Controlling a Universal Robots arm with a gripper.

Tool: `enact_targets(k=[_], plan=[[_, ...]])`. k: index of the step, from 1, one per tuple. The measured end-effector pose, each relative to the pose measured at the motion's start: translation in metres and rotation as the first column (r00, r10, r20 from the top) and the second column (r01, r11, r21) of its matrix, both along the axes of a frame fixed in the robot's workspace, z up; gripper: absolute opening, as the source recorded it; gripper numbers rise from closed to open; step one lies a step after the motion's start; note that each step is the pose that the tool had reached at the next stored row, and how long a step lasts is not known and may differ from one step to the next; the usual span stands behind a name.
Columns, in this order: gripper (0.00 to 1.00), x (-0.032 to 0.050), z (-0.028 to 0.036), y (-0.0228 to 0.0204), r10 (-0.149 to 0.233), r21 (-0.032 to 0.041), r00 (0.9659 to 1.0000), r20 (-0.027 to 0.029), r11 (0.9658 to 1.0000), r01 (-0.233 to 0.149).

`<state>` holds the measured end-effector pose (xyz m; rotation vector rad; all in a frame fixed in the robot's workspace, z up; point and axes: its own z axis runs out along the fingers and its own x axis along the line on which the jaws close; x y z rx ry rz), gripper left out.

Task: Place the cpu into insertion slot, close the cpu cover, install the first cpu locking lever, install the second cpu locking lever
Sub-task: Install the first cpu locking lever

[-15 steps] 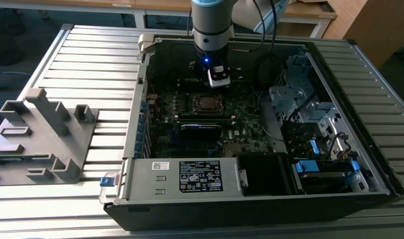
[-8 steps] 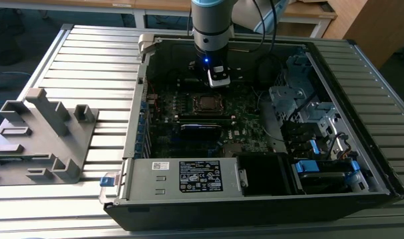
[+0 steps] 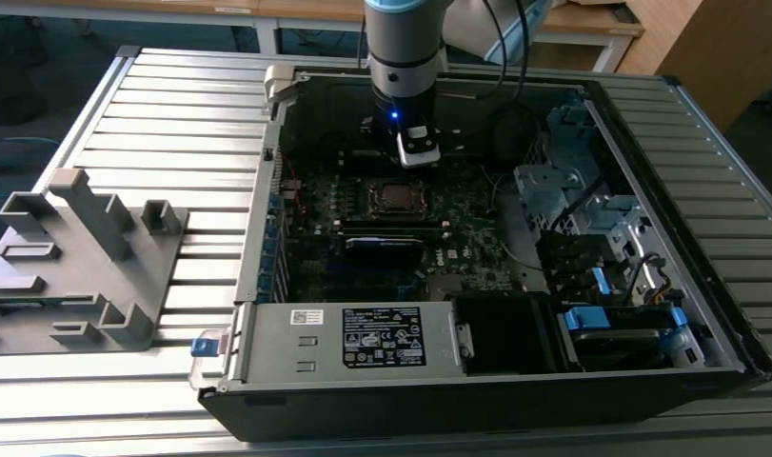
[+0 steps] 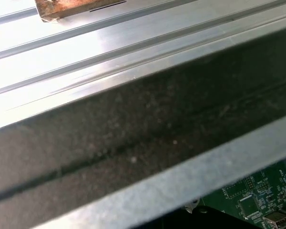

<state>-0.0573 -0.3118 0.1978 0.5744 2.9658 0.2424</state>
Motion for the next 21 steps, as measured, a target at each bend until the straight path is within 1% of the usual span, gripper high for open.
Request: enact_targets(k=[2, 3, 8, 16, 21], plan=[[0.1, 0.0, -0.0001, 0.0001, 0.0, -0.0001, 1.0, 0.0091, 1.0, 0.0], [0.1, 0.0, -0.0002, 0.0001, 0.0, 0.0, 0.9999, 0.011, 1.0, 0.0], [0.1, -0.0002, -0.0001, 0.0, 0.0, -0.0004, 0.9999, 0.0133, 1.0, 0.0], [0.1, -0.0002, -0.0012, -0.0006, 0.0, -0.0037, 0.9998, 0.0212, 1.0, 0.0], [0.1, -0.0002, -0.0019, -0.0007, 0.0, -0.0052, 0.9997, 0.024, 1.0, 0.0]])
